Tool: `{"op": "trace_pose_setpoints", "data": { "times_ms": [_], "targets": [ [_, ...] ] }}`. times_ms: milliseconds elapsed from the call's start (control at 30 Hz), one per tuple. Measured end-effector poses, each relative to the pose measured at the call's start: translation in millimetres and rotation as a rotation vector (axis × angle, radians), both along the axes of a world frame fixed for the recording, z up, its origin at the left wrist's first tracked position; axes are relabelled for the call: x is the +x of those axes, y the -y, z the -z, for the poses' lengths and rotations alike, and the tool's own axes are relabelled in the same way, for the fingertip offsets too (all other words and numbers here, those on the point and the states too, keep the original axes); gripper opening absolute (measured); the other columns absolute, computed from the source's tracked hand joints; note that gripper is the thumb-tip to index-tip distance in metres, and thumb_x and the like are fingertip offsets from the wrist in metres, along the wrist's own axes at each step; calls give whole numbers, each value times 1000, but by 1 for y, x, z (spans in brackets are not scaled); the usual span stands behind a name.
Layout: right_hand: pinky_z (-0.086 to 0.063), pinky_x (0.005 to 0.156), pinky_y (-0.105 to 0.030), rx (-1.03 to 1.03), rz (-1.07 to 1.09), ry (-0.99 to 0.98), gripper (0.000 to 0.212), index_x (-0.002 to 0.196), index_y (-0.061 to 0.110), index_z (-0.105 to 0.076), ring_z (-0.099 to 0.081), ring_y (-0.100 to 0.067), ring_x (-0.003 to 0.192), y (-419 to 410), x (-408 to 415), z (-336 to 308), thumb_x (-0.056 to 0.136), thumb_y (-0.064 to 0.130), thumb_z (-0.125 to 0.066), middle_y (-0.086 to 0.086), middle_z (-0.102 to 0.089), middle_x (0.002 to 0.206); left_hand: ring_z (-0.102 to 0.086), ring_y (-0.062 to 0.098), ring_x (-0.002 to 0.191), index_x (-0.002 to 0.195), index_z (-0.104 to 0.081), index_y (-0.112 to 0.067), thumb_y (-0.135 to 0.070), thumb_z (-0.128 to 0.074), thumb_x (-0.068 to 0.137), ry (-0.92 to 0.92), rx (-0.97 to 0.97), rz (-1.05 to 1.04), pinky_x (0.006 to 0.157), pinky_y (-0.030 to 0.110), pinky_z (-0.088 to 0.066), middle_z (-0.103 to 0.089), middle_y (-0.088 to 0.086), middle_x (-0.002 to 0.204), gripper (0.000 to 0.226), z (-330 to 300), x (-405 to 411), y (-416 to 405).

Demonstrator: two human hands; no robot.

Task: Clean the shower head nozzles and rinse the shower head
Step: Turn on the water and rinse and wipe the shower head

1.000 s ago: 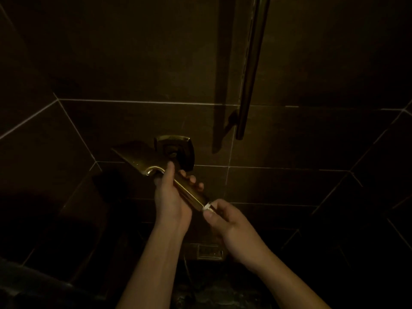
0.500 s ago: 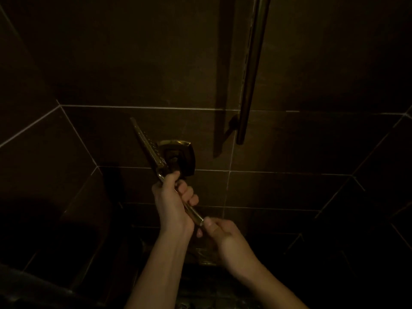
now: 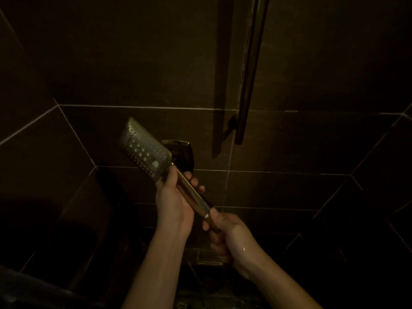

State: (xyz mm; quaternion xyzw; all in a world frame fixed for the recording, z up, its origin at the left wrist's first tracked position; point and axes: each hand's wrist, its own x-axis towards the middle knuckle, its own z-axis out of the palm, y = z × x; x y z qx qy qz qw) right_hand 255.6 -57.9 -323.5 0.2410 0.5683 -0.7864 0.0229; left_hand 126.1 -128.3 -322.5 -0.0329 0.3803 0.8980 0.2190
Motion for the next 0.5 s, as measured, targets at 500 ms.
{"op": "trace_pose_setpoints", "data": {
  "times_ms": [500],
  "targets": [
    [-20, 39, -23, -153, -19, -50, 38, 84, 13, -60, -28, -10, 42, 12, -2, 1, 96, 46, -46, 3, -36, 55, -67, 14, 69, 118, -70, -10, -31, -74, 84, 43, 79, 127, 57, 29, -52, -76, 6, 92, 41, -2, -4, 5]
  ]
}}
